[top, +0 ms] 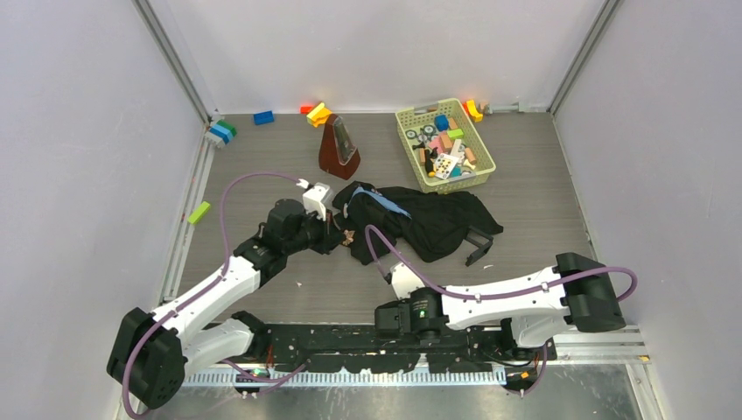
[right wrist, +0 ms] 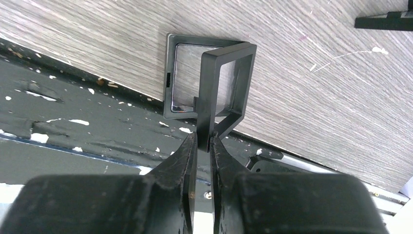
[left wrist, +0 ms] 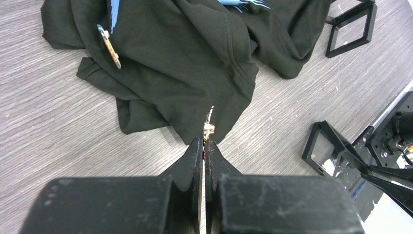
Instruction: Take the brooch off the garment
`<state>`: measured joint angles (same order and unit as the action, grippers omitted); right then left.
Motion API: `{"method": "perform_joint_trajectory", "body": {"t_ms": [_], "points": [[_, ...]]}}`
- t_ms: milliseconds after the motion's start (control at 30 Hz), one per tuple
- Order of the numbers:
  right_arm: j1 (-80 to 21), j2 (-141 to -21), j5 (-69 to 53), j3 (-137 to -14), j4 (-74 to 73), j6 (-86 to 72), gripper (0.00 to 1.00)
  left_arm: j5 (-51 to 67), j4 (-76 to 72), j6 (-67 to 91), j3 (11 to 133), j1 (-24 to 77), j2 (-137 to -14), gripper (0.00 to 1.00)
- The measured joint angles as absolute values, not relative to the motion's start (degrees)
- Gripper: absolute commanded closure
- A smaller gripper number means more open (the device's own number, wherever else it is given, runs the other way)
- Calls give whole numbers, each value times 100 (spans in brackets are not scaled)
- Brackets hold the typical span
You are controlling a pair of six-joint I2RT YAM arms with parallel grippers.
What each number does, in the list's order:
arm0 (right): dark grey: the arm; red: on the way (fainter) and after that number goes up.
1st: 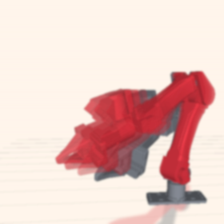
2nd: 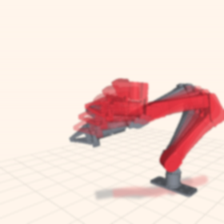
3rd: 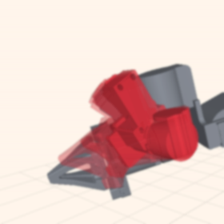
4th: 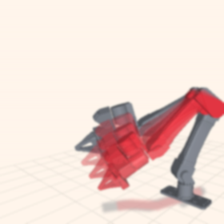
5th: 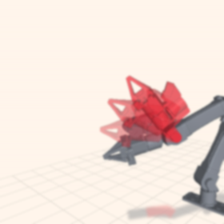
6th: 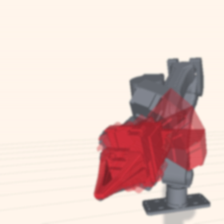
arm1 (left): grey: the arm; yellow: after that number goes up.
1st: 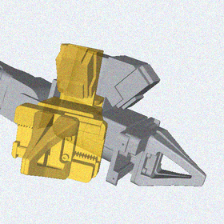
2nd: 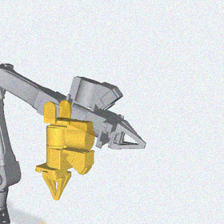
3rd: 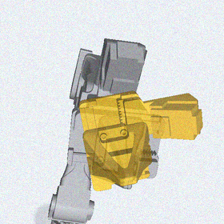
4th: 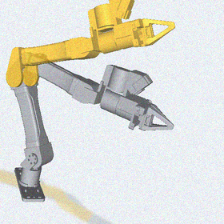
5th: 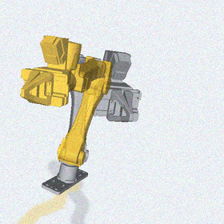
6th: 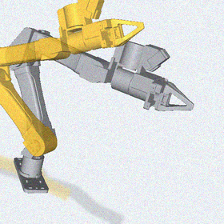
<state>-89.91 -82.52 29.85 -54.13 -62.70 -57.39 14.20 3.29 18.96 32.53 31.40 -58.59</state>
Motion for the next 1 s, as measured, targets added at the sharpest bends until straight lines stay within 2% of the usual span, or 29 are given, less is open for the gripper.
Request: {"method": "perform_joint_trajectory", "body": {"t_ms": [233, 467, 767, 1000], "points": [[-8949, -8221, 3242, -5614, -5961, -5579, 100, 1780, 121, 1885, 3232, 3225, -5931, 100], [-8167, -8136, 3052, -5621, -5033, -5072, 100, 1804, -45, 1717, 3227, 3811, -5990, 100], [-7172, -8134, 2683, -5839, -4648, -4692, 100, 1435, -342, 1243, 3061, 4552, -5846, 100], [-6836, -7894, 2416, -5854, -4576, -4510, 100, 987, -305, 812, 3253, 5203, -6654, 100]]}}
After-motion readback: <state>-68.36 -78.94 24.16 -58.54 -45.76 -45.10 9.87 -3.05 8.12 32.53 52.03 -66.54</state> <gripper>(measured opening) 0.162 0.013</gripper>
